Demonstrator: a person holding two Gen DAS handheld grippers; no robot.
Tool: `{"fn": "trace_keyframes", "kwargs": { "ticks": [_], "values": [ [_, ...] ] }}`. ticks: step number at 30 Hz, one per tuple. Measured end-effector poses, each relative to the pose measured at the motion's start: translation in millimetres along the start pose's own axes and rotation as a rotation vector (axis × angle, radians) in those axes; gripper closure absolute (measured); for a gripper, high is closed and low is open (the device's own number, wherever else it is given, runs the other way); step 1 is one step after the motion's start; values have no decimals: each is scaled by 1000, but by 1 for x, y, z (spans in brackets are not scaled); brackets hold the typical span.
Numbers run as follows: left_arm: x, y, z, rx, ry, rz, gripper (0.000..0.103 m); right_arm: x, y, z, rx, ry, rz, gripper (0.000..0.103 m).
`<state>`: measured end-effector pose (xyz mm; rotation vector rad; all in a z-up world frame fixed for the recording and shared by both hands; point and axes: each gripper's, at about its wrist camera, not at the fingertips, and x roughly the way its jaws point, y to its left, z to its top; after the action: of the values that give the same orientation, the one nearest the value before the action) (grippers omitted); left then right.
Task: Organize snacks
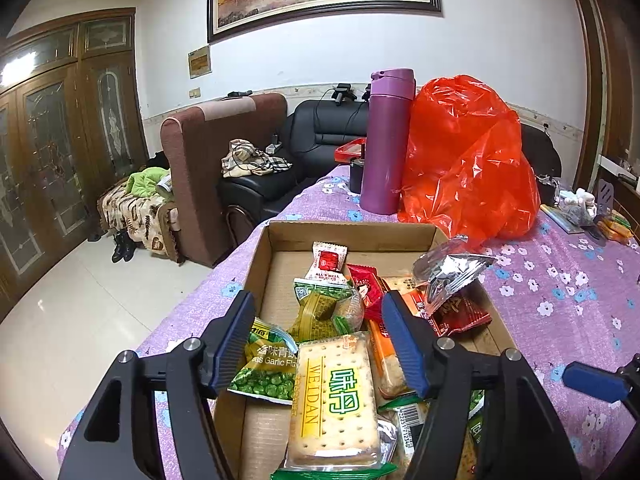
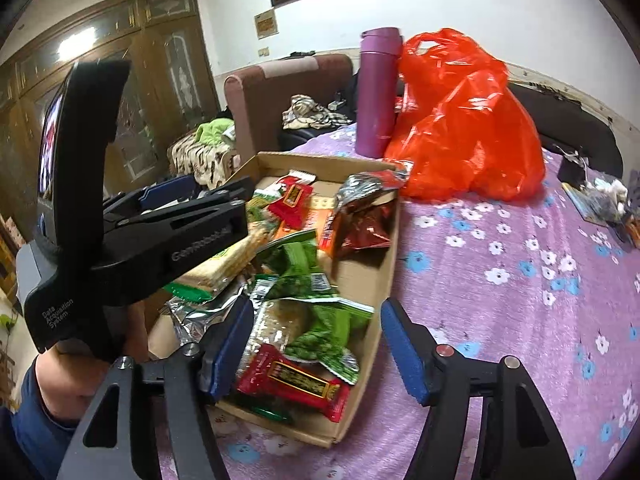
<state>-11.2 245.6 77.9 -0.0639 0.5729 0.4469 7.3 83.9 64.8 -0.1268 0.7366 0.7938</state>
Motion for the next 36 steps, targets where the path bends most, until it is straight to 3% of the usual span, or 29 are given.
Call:
{"fn": "trace_keyframes", "kwargs": {
  "ticks": [6,10,15,19,23,27,30,32,36],
  "values": [
    [-2,-2,0,3,-12,13,26,-4,-11,-1,30,-20,-31,20],
    [-10,-5,-1,17,-45,26,11,-16,-17,2,51,-37,-45,16],
    [-38,-11,-3,32,-97,-29,0,-48,-37,-5,52,-99,-122,10],
    [-67,-21,-11,61,-139,-71,0,-70,-68,-21,78,-129,-220,7],
    [-84,-34,-18,79,-126,-107,0,-86,-101,-42,153,-165,-315,3],
    [-88,-48,-29,109,-99,-152,0,-85,-119,-46,240,-144,-291,1],
    [-86,-52,-40,88,-73,-196,0,-84,-110,-46,202,-146,-266,1],
    [-82,-54,-46,73,-44,-174,0,-83,-96,-46,136,-149,-282,1],
    [-81,-57,-52,83,-50,-40,0,-83,-74,-48,35,-172,-316,1]
  ]
}}
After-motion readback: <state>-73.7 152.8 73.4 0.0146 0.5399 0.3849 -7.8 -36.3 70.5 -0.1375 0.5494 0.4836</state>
